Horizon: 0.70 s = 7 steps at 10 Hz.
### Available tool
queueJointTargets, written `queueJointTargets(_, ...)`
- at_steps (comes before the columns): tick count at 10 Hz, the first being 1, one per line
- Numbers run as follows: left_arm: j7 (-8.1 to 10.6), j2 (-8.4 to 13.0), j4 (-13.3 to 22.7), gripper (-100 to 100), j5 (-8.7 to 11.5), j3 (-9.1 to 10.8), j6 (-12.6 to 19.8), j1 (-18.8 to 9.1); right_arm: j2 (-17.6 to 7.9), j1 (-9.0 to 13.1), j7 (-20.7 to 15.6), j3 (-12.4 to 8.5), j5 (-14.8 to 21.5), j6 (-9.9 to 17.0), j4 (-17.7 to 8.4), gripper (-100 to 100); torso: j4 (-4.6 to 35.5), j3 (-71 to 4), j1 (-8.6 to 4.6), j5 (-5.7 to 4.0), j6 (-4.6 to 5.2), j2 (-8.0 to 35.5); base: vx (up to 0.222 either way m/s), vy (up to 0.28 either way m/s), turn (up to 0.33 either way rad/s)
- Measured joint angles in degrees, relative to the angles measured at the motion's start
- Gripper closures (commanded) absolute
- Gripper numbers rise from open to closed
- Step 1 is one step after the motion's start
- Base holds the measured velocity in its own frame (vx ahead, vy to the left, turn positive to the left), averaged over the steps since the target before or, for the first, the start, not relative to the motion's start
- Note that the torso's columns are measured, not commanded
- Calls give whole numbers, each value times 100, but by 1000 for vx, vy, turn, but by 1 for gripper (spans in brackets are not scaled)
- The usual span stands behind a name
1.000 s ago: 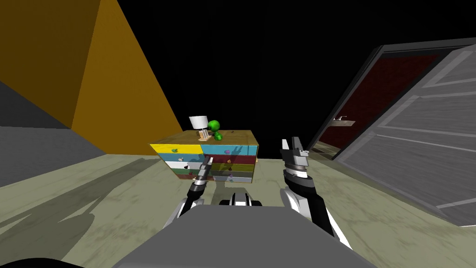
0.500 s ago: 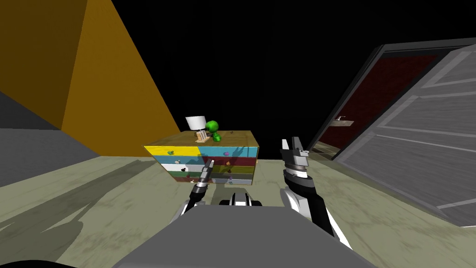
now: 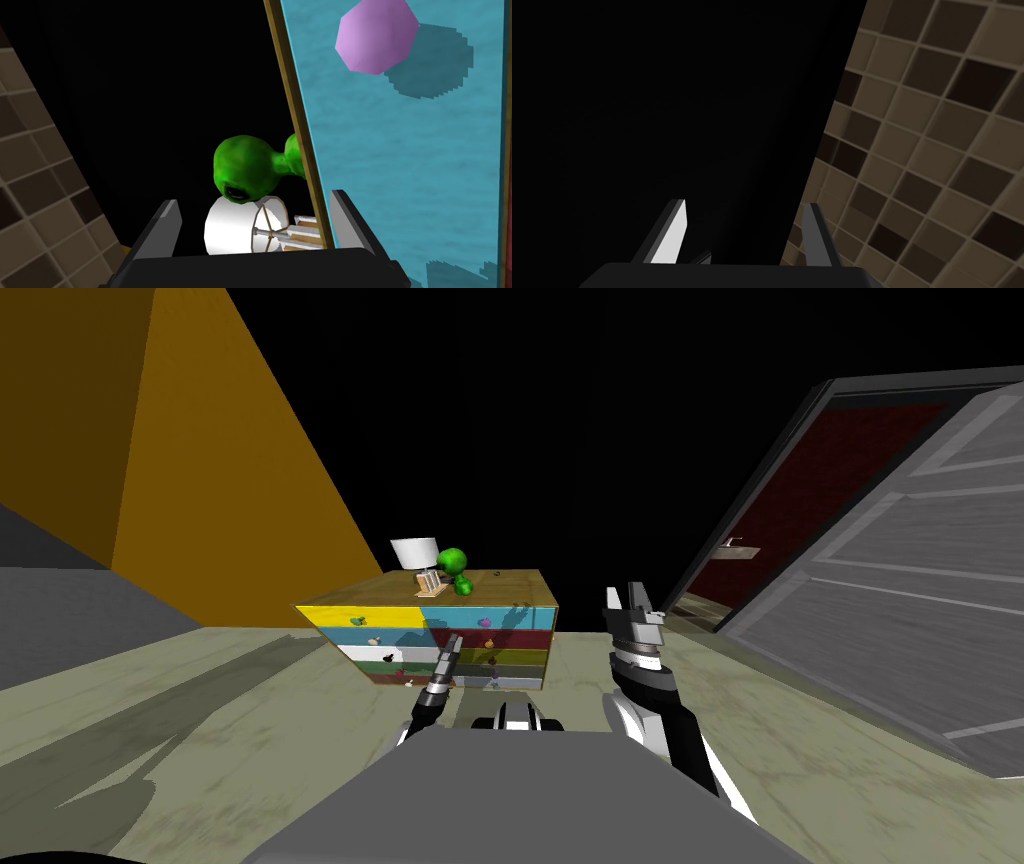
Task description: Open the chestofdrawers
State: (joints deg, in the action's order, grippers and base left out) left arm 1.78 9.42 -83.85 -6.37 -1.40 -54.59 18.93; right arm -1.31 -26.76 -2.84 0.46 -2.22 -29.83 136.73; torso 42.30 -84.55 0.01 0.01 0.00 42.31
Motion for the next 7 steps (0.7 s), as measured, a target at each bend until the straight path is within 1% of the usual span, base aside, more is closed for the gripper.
queueJointTargets(4,-125,-48,808,-100,23,-36,-377,-220,0,-1,0,0,0,0,0,0,-2,-5,-2,-1,-1,-7,90,-1,-28)
queueJointTargets(7,-211,-139,1332,-100,24,-68,-560,-359,0,0,0,0,0,0,0,0,2,6,-2,-1,0,10,61,-3,-17)
